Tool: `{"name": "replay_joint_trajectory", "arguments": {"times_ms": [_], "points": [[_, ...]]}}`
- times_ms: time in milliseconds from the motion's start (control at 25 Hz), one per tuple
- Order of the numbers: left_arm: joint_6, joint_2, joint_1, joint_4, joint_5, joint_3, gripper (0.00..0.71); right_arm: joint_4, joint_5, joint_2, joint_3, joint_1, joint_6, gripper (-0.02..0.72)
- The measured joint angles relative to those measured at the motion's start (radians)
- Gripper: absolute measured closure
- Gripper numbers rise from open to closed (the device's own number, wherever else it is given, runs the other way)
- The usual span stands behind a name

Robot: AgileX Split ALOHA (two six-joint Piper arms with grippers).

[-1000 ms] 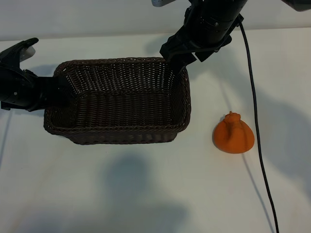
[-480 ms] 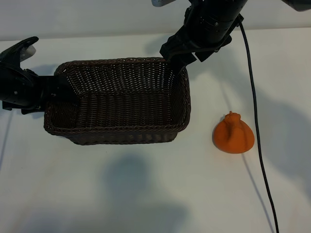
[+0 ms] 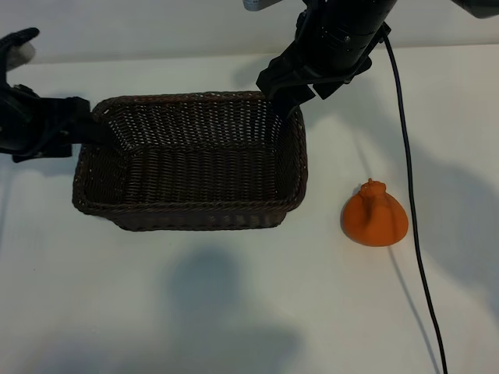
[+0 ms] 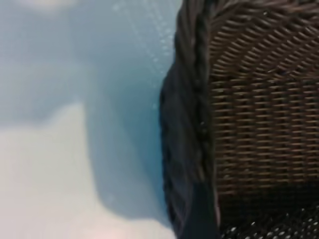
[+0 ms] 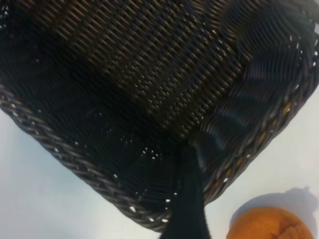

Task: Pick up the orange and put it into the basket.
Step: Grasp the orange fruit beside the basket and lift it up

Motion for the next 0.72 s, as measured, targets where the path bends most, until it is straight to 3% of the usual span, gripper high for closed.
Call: {"name": "replay_joint_trajectory", "arguments": {"times_ms": [240, 520, 720], "points": [[-0.110, -0.069, 0.000, 0.130, 0.046, -0.018, 0.114, 0.000, 0.000, 0.000, 0.000, 0.000, 0.000, 0.108], [-0.092, -0.185, 0.000, 0.119, 0.075, -0.019, 0.114, 0.009, 0.000, 0.000, 0.000, 0.000, 0.000, 0.108], [-0.032, -0.258, 0.000, 0.079, 0.094, -0.021, 0.114, 0.063, 0.000, 0.000, 0.000, 0.000, 0.000, 0.108]]}}
